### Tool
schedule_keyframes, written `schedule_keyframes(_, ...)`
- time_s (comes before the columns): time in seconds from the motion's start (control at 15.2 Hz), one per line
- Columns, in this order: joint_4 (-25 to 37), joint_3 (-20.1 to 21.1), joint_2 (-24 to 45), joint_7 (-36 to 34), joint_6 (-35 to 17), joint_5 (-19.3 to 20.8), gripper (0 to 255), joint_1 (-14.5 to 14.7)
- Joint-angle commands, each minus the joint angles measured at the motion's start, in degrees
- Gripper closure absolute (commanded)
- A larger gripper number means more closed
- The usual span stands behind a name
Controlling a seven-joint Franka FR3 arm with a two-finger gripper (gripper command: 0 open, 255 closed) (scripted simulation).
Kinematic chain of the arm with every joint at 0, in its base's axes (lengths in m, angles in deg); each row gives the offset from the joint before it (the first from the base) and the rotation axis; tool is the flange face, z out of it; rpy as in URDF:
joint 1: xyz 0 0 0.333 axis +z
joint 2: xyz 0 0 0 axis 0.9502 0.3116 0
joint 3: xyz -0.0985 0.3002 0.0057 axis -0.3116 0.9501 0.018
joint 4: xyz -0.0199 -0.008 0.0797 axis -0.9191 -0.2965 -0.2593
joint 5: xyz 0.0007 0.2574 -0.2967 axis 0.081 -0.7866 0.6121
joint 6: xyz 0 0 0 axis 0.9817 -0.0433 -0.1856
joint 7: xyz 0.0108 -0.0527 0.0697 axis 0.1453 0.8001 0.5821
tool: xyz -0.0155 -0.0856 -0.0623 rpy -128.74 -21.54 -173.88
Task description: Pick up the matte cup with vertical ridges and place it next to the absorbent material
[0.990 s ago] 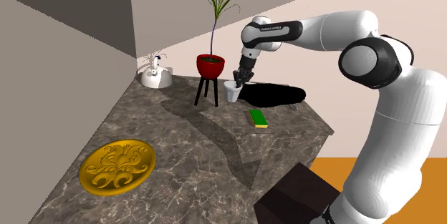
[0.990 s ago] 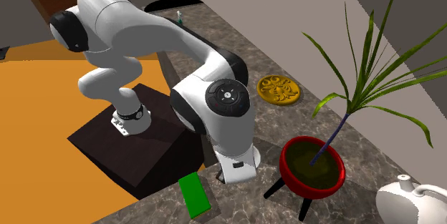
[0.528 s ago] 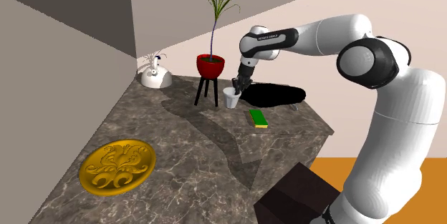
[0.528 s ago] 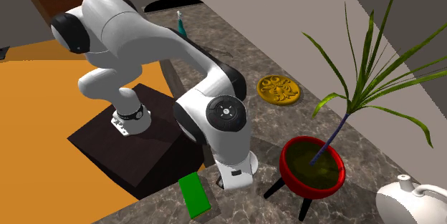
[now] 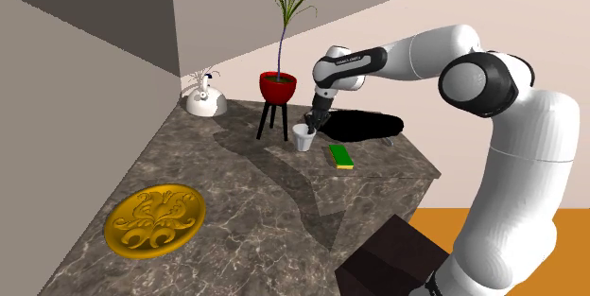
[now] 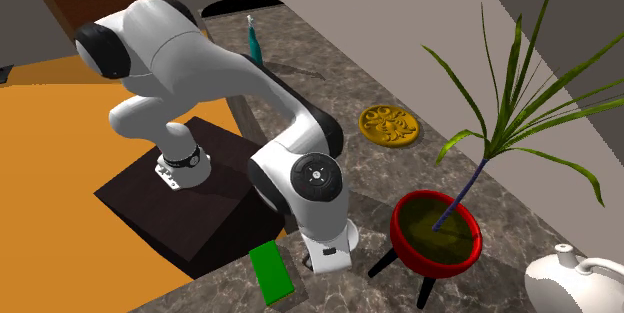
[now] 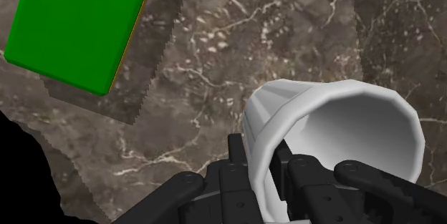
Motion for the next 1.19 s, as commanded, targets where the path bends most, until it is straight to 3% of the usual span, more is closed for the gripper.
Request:
schedule_keyframes(0.0,-0.72,-0.01,0.66,0.25,-1.41,-0.09,255,-0.04)
schedule_keyframes(0.59,-1.04,0.00,0.94,0.33,-2.00,-0.12,255,-0.03)
schedule_keyframes(0.66,-1.04,0.00,0.94,0.33,-2.01,-0.12,0,-0.03)
schedule_keyframes(0.99,-1.04,0.00,0.94,0.33,-2.00,-0.12,0,-0.03)
schedule_keyframes(1.12,0.88,-0.14,-0.48,0.23,1.35,0.03,0,-0.28)
